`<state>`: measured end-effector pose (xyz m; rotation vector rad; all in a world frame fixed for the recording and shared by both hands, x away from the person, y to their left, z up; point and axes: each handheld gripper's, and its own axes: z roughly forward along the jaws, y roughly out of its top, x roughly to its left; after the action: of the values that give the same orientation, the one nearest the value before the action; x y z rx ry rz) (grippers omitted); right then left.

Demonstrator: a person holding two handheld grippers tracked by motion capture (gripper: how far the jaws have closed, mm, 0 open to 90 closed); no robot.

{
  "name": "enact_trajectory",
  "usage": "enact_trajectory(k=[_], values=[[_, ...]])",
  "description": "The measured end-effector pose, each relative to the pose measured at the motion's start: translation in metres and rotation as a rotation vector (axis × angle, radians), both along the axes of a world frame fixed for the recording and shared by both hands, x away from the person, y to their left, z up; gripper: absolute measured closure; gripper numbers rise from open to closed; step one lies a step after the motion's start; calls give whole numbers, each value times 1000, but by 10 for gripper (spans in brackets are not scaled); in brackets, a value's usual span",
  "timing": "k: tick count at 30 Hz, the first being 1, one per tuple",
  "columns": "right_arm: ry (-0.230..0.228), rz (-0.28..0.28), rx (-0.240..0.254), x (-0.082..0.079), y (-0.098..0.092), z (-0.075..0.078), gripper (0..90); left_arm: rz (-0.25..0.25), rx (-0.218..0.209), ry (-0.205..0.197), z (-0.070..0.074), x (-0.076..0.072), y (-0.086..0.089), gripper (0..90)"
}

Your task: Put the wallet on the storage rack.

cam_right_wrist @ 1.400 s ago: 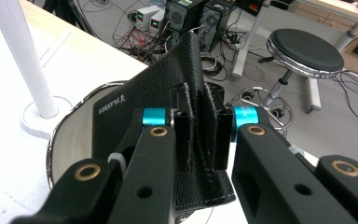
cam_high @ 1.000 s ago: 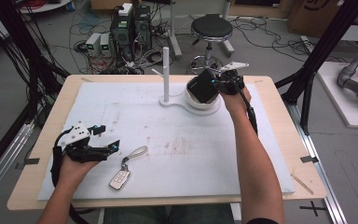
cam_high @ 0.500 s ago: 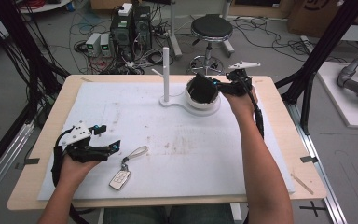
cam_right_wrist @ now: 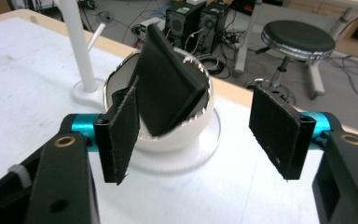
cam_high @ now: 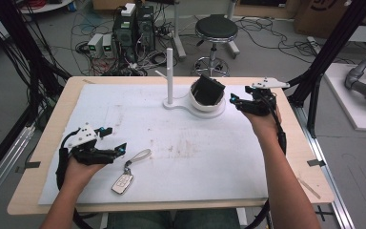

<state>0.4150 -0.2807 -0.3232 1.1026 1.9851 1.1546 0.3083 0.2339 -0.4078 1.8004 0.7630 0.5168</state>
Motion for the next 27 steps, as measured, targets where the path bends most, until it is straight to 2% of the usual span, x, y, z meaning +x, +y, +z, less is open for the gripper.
enact_trajectory(k=[4,7,11,14,18,22,23,27], values=[[-4,1,20,-14,-6,-8,316,-4,5,-6,1,3,-4,174],[-2,1,24,-18,-9,-14,313,-8,10,-6,0,4,-7,174],[16,-8,56,-28,-15,-31,289,-3,9,-6,-1,6,-8,174],[15,-11,57,-32,-16,-37,285,0,6,-3,-2,8,-6,174],[7,-9,89,-45,-21,-51,267,7,7,-2,-2,9,-5,174],[6,-14,104,-52,-23,-59,257,8,11,-4,-2,9,-5,174],[12,-18,112,-55,-24,-62,230,8,14,-6,-2,9,-6,174],[6,-10,106,-61,-24,-66,215,4,7,-7,-3,10,-7,174]])
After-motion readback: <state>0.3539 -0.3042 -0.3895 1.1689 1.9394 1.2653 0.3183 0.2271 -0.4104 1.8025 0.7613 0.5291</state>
